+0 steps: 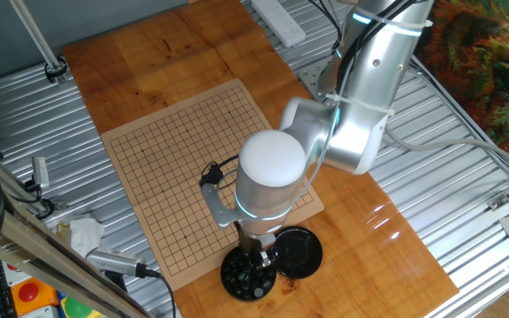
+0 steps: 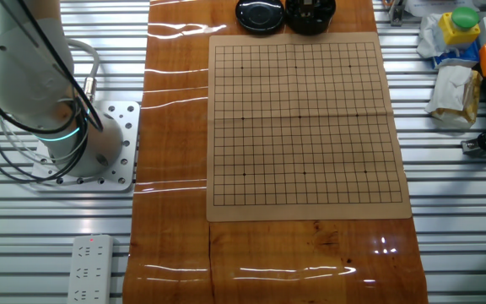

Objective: Play the first move as black on the 3-4 point in the upper right corner of the Go board

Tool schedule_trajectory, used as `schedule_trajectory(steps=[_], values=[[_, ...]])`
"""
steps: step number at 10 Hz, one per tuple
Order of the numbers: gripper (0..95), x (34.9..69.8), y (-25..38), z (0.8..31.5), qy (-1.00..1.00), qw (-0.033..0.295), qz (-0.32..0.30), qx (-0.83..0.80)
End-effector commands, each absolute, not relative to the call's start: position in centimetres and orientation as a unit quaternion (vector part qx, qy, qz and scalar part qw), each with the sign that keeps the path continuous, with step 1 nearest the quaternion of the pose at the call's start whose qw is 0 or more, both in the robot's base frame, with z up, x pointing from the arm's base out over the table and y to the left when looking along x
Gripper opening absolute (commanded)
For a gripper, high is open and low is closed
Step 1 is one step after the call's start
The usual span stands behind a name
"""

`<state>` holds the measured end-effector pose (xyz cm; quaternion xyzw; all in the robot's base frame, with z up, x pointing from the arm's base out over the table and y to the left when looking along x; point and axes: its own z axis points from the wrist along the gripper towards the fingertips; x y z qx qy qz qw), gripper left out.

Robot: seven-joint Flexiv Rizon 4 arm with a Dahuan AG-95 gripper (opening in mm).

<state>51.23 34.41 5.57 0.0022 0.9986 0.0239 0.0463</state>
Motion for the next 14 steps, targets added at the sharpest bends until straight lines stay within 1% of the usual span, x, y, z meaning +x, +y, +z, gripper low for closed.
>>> schedule_trajectory(steps=[1, 10, 14], values=[[19.0, 51.3, 34.5, 5.4, 0.999, 0.047, 0.025, 0.001], [19.0, 51.4, 34.5, 5.4, 0.999, 0.042, 0.023, -0.017], [19.0, 52.6, 35.3, 6.2, 0.999, 0.039, 0.024, -0.01]])
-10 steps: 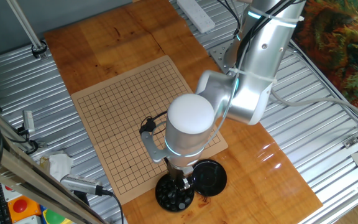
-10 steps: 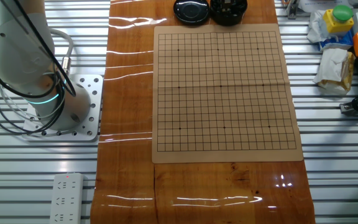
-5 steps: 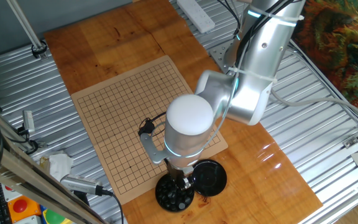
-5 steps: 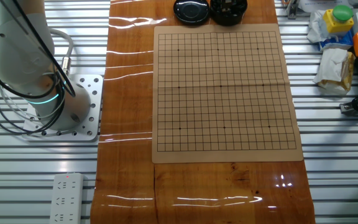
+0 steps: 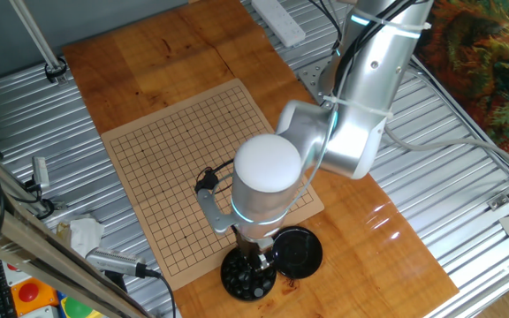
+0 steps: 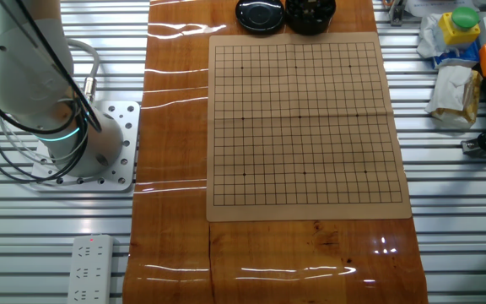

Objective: Play the first move as black on the 3-4 point in the upper right corner of the Go board

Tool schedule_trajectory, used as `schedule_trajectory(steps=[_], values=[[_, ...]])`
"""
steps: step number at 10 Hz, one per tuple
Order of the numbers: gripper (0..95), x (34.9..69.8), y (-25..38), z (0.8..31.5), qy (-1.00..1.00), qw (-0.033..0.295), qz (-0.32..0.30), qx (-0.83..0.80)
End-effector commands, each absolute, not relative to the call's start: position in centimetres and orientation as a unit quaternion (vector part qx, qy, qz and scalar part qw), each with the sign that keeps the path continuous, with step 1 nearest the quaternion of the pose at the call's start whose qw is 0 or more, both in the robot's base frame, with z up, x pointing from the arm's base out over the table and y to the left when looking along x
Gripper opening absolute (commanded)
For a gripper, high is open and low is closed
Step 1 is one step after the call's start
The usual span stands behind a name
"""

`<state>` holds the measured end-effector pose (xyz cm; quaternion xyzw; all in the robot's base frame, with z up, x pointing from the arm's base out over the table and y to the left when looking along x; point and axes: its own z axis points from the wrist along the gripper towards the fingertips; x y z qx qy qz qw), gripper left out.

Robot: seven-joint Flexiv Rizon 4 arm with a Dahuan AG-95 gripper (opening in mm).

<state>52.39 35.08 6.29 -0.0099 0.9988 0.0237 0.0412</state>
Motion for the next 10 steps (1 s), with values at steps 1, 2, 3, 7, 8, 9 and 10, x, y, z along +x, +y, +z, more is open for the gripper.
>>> schedule_trajectory(steps=[1, 2, 3, 7, 8, 9, 10], values=[[19.0, 53.2, 35.7, 6.6, 0.999, 0.038, 0.025, -0.005], [19.0, 53.6, 36.0, 6.8, 0.999, 0.036, 0.024, -0.004], [19.0, 54.0, 36.2, 6.9, 0.999, 0.035, 0.023, -0.004], [19.0, 54.7, 36.5, 6.6, 0.999, 0.039, 0.022, -0.006], [19.0, 54.9, 36.6, 6.5, 0.999, 0.041, 0.022, -0.006], [19.0, 55.2, 36.8, 6.5, 0.999, 0.042, 0.021, -0.005], [19.0, 55.4, 36.9, 6.4, 0.999, 0.041, 0.02, -0.004]])
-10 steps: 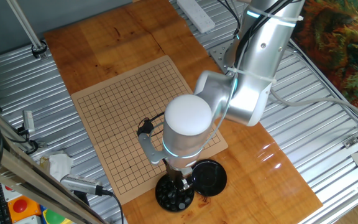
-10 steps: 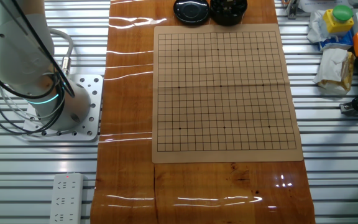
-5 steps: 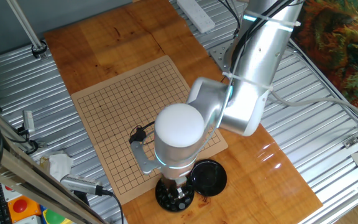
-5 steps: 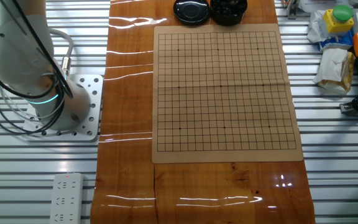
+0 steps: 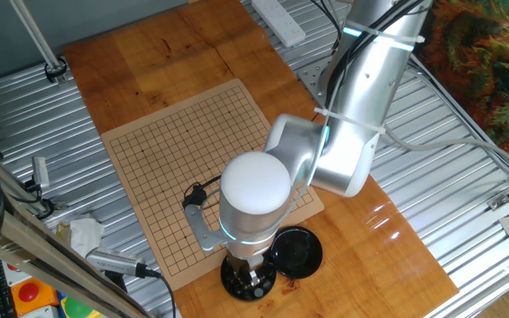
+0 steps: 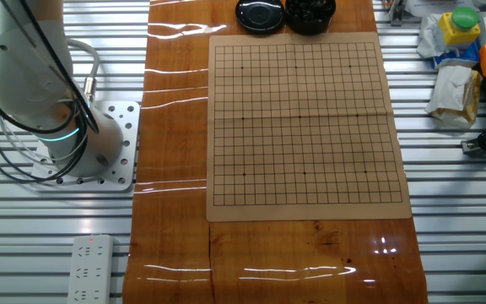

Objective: Play the first move as black on the 3-4 point in the upper right corner of the Go board

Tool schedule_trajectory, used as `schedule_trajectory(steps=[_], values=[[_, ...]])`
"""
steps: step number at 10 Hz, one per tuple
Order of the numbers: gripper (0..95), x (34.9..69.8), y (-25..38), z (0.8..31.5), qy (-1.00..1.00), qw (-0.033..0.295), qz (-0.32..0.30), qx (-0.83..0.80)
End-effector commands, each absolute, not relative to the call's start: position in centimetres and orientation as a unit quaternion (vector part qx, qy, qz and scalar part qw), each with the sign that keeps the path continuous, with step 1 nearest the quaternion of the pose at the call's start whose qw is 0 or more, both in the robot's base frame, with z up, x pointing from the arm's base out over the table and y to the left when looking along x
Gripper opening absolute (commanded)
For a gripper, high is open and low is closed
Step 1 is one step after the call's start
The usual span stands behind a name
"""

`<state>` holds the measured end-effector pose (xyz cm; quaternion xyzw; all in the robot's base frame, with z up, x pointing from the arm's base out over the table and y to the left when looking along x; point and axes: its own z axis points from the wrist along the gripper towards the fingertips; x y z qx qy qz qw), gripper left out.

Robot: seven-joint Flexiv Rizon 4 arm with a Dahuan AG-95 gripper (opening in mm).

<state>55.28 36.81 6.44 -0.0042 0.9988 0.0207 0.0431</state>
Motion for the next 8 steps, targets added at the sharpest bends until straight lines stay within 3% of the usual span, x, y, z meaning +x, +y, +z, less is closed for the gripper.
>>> schedule_trajectory(steps=[1, 8], values=[[19.0, 55.64, 37.0, 6.29, 0.999, 0.042, 0.019, -0.004], [19.0, 55.91, 36.92, 5.45, 0.999, 0.048, 0.01, -0.009]])
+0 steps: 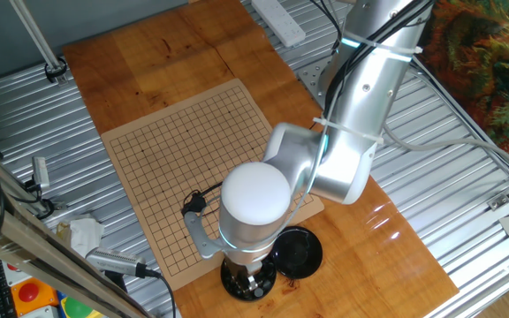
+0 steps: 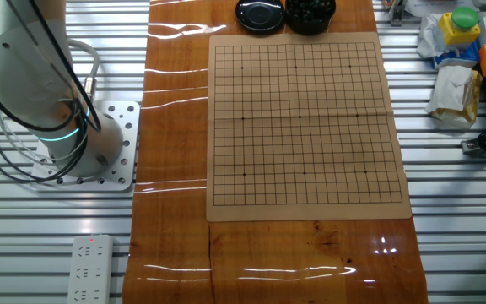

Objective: Play the first move as black on the 3-4 point in the upper right corner of the Go board

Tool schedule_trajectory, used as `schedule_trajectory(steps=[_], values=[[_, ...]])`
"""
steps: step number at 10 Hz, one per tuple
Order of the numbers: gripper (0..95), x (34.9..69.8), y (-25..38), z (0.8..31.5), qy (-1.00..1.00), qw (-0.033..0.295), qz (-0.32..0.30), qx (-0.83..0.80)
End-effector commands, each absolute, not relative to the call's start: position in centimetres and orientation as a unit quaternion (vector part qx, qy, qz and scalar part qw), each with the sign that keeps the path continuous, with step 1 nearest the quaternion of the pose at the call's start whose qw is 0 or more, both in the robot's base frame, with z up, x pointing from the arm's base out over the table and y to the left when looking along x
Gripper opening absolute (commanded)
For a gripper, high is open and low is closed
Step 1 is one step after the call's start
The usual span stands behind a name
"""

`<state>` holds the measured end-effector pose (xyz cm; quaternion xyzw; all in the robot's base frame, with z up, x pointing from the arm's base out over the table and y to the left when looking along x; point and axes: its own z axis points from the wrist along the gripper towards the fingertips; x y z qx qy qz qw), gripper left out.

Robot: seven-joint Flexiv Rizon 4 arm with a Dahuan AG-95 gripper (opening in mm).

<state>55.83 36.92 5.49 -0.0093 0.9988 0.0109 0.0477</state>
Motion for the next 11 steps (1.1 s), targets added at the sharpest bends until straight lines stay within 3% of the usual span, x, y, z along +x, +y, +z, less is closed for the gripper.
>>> schedule_trajectory(steps=[1, 11], values=[[19.0, 55.93, 36.91, 5.35, 0.999, 0.049, 0.01, -0.01], [19.0, 55.84, 36.97, 4.61, 0.999, 0.049, 0.005, -0.012]])
